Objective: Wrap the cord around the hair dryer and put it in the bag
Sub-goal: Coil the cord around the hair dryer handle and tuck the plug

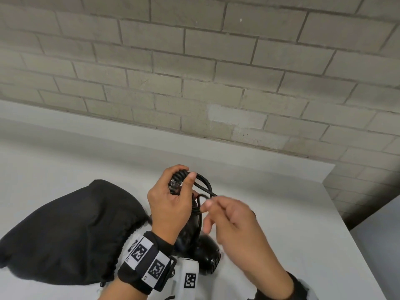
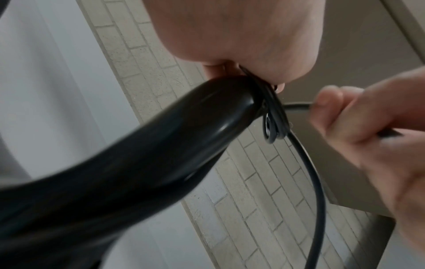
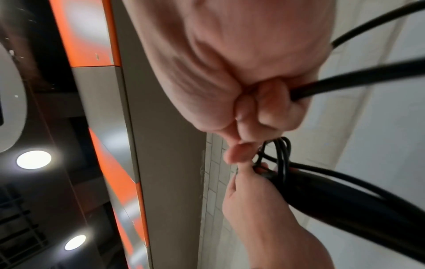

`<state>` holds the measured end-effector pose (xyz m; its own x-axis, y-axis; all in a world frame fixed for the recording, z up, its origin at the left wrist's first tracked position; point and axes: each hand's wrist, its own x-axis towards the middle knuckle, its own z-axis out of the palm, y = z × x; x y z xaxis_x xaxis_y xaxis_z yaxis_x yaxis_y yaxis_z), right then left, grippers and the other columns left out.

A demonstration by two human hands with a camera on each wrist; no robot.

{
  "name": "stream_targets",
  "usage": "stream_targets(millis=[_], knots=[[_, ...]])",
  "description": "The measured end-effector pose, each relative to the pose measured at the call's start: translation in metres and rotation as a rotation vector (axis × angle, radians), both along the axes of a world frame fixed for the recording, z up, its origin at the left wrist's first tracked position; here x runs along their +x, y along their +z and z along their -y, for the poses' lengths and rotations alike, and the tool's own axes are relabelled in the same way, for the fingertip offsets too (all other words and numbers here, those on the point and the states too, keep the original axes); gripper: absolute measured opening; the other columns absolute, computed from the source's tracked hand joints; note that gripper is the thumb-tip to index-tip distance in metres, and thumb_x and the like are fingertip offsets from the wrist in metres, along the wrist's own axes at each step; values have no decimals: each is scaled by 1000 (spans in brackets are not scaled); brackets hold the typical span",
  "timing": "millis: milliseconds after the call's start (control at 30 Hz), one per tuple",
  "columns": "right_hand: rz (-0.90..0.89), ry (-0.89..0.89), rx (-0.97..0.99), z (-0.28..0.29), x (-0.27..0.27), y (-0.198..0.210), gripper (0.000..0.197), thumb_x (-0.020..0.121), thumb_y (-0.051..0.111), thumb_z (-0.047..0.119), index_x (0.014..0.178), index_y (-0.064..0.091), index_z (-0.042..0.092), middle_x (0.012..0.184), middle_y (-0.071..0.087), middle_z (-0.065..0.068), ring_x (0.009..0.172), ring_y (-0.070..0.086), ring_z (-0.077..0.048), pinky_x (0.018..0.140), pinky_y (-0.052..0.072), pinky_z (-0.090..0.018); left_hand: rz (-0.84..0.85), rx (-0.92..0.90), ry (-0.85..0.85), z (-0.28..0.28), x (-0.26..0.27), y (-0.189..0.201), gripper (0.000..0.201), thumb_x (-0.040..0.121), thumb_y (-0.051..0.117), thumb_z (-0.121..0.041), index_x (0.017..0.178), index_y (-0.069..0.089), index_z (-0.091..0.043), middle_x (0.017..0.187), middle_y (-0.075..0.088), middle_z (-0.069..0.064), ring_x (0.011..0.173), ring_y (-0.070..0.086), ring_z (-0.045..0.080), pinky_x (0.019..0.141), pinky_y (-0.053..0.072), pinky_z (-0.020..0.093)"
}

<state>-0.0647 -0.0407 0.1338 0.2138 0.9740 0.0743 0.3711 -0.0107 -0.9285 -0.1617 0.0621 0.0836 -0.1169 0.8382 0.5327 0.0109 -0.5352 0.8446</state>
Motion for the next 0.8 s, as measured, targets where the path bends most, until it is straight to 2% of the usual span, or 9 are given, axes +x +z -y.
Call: stream_targets(millis=[200, 400, 533, 567, 600, 667, 700, 733, 800], knots=[[-216, 181, 371, 20, 22, 25, 28, 97, 53, 39, 95, 71, 18, 71, 64, -3, 48, 30, -21, 46, 28, -24, 27, -20, -5, 1, 0, 2, 17, 87, 68, -25, 97, 67, -11, 72, 69, -3, 56, 68, 3, 57, 49, 11], [-310, 89, 615, 69, 70, 12, 33, 82, 70, 49, 96, 77, 20, 75, 70, 2, 59, 62, -11, 64, 53, -23, 55, -56, -43, 0, -3, -1, 17, 86, 67, -32, 97, 65, -20, 70, 70, -1, 53, 71, 12, 56, 56, 26], [-199, 247, 192, 103, 97, -8, 21, 78, 69, 56, 87, 76, 38, 71, 69, 18, 47, 56, 1, 61, 52, -15, 66, -59, -64, -1, -2, -2, 14, 87, 67, -33, 97, 65, -23, 74, 70, -4, 54, 71, 14, 56, 57, 27], [-65, 202, 89, 110, 118, -30, 8, 83, 67, 41, 86, 72, 47, 66, 66, 22, 43, 51, 5, 55, 49, -13, 65, -57, -67, -1, -2, -2, 14, 87, 67, -33, 96, 65, -24, 73, 69, -3, 53, 71, 14, 56, 56, 27], [97, 12, 2, 117, 137, -69, 38, 85, 57, 20, 90, 65, 57, 59, 60, 21, 39, 46, 7, 50, 44, -12, 62, -53, -70, 0, -2, -2, 13, 86, 67, -33, 96, 65, -25, 71, 69, -2, 53, 71, 13, 56, 56, 26], [230, 89, -216, 107, 135, -134, 74, 78, 37, 7, 109, 36, 75, 45, 29, 19, 29, 26, 4, 43, 31, -10, 57, -46, -84, 1, 1, -1, 14, 86, 67, -33, 96, 65, -24, 71, 69, -1, 53, 70, 13, 56, 56, 25], [301, 185, -311, 113, 120, -150, 75, 79, 32, 9, 119, 26, 72, 50, 14, 20, 31, 18, 7, 44, 28, -10, 54, -40, -92, 2, 2, 0, 14, 86, 67, -31, 97, 65, -23, 71, 69, 0, 53, 70, 13, 56, 56, 24], [292, 179, -378, 113, 106, -137, 65, 86, 32, 9, 123, 34, 62, 49, 15, 13, 36, 31, 7, 49, 33, -10, 47, -30, -101, 3, 4, 0, 14, 86, 67, -29, 97, 65, -21, 71, 69, 0, 52, 70, 13, 55, 55, 23], [-50, 90, -412, 99, 59, -89, 24, 97, 54, 20, 107, 63, 40, 65, 61, 1, 82, 66, 3, 85, 43, -9, 39, -10, -119, 6, 7, 0, 15, 87, 68, -26, 99, 65, -18, 72, 68, 0, 51, 69, 14, 53, 55, 24]])
